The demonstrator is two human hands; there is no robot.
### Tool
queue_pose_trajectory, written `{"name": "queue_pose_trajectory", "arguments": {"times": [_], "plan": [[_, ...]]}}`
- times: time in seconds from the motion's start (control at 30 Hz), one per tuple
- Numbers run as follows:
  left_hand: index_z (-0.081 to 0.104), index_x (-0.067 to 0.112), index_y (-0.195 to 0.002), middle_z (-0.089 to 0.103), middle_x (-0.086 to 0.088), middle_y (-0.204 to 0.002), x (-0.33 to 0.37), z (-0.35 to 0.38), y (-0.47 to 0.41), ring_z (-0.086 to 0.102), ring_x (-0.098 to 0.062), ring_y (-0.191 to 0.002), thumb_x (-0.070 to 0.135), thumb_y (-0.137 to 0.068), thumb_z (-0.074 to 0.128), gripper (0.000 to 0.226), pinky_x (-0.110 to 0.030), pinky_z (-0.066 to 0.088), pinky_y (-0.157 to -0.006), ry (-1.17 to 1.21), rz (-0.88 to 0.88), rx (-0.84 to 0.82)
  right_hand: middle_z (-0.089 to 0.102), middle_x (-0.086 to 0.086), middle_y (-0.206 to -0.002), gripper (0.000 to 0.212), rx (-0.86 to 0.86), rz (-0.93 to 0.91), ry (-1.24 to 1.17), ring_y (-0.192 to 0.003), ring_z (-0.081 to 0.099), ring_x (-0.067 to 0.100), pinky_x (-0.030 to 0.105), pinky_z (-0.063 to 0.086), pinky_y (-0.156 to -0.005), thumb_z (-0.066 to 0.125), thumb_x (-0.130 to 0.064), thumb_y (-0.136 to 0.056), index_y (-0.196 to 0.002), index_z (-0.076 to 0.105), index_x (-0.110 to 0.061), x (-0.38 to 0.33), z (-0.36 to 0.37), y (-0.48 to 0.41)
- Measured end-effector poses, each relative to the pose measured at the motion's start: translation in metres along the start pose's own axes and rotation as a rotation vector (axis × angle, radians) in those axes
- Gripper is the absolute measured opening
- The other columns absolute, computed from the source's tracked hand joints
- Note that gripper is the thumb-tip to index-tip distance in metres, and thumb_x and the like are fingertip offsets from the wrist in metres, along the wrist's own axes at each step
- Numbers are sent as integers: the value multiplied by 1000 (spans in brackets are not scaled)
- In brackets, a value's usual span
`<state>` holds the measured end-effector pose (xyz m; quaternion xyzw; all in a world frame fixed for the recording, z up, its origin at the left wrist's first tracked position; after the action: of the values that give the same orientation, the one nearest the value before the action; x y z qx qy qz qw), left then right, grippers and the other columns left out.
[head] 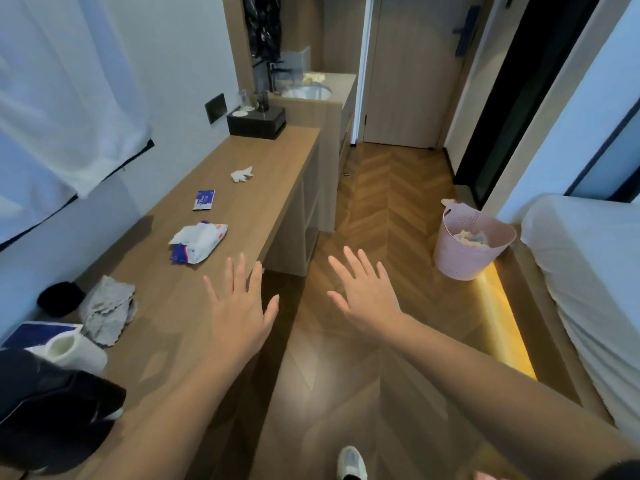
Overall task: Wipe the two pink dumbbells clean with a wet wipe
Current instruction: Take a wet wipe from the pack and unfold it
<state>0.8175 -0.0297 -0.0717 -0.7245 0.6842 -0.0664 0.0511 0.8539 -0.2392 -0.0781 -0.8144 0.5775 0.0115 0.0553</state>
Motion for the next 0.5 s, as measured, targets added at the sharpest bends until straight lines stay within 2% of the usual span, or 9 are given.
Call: {"name": "queue_pose_trajectory", "arguments": {"times": [0.13, 0.27, 0.4, 0.5], "plan": [[15, 22, -158, 5, -8, -167, -7, 7, -54, 1, -28, -153, 61, -97, 27, 73, -58, 4, -118, -45, -77, 17, 2, 3, -166, 66, -24, -68, -15, -152, 2, 29, 51, 8, -120, 28, -59, -100, -156, 8, -32, 5, 0, -73], [31, 18, -154, 22, -11, -164, -25, 14, -85, 14, -30, -152, 56, -97, 39, 69, -61, 11, -117, -35, -184, 26, 5, 3, -166, 65, -42, -144, -41, -152, 4, 29, 52, 10, -120, 30, -58, -100, -156, 10, -33, -4, 7, -129], [31, 20, -154, 21, -10, -164, -45, 37, -108, 12, -30, -152, 58, -97, 36, 69, -61, 8, -117, -61, -256, -28, 4, 2, -166, 65, -86, -201, -82, -152, 2, 27, 52, 9, -120, 31, -58, -100, -156, 10, -34, -20, 23, -170], [39, 17, -151, 28, -13, -161, -62, 53, -134, 18, -33, -151, 55, -95, 45, 68, -63, 13, -116, -54, -293, -37, 4, 1, -166, 65, -118, -249, -94, -152, 1, 27, 52, 8, -121, 32, -57, -100, -156, 10, -34, -31, 39, -202]]}}
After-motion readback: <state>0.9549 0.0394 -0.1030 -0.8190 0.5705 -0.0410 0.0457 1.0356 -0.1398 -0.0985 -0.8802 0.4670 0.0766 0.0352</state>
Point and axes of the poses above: each hand's wrist, its own y-axis away from the middle knuckle, its own z-axis out of the palm, x = y × z, the point moved 9 cm from there along -y, towards the middle knuckle
